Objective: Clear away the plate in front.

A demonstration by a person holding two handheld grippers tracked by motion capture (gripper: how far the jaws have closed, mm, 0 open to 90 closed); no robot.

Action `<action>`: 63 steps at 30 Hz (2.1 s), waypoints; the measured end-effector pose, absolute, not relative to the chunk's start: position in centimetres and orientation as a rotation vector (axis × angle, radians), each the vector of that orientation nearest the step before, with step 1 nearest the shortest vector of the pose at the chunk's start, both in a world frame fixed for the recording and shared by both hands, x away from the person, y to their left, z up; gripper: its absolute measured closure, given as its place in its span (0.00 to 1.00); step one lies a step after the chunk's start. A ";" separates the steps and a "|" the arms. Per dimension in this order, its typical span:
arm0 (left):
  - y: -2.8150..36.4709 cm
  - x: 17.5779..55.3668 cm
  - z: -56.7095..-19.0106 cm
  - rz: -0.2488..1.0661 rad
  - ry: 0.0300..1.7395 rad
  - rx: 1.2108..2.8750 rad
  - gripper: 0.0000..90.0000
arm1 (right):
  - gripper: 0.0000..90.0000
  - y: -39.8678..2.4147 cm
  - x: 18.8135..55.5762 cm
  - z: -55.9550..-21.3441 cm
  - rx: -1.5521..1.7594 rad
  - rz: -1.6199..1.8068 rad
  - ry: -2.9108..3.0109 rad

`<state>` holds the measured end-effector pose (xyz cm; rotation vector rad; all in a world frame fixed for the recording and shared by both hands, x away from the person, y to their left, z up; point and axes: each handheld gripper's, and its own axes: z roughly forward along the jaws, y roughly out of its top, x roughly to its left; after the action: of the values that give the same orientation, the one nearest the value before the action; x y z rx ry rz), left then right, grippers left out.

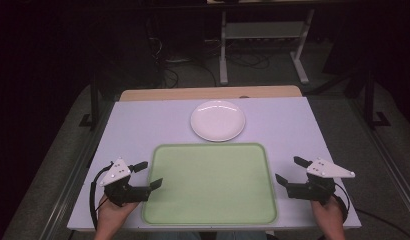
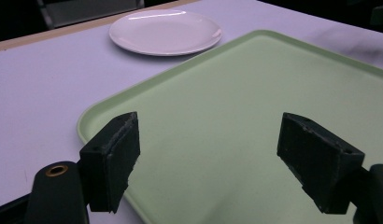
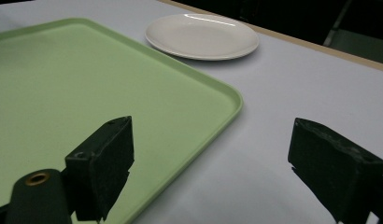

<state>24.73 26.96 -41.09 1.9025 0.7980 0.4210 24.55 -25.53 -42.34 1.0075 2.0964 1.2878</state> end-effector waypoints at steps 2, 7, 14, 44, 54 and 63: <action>26.9 24.8 -41.1 0.416 0.802 1.903 0.24 | 0.15 -25.5 24.6 -42.3 1.006 1.289 2.098; 26.8 24.9 -41.3 0.403 0.799 1.908 0.25 | 0.15 -25.5 24.6 -42.3 1.005 1.290 2.097; 26.6 24.8 -41.4 0.392 0.799 1.898 0.24 | 0.15 -25.6 24.5 -42.2 1.003 1.297 2.091; 23.2 30.4 -38.9 0.096 0.860 1.855 0.25 | 0.15 -26.2 24.2 -41.6 1.016 1.314 2.038; 21.3 34.7 -37.9 0.006 0.919 1.843 0.25 | 0.15 -26.3 24.3 -41.4 1.009 1.321 2.035; 19.5 38.0 -37.1 -0.015 0.945 1.861 0.26 | 0.15 -26.3 24.3 -41.3 1.009 1.322 2.025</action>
<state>38.03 19.49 -37.15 1.8610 0.9452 -0.0154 24.27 -26.29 -41.26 1.0089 2.0253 1.3218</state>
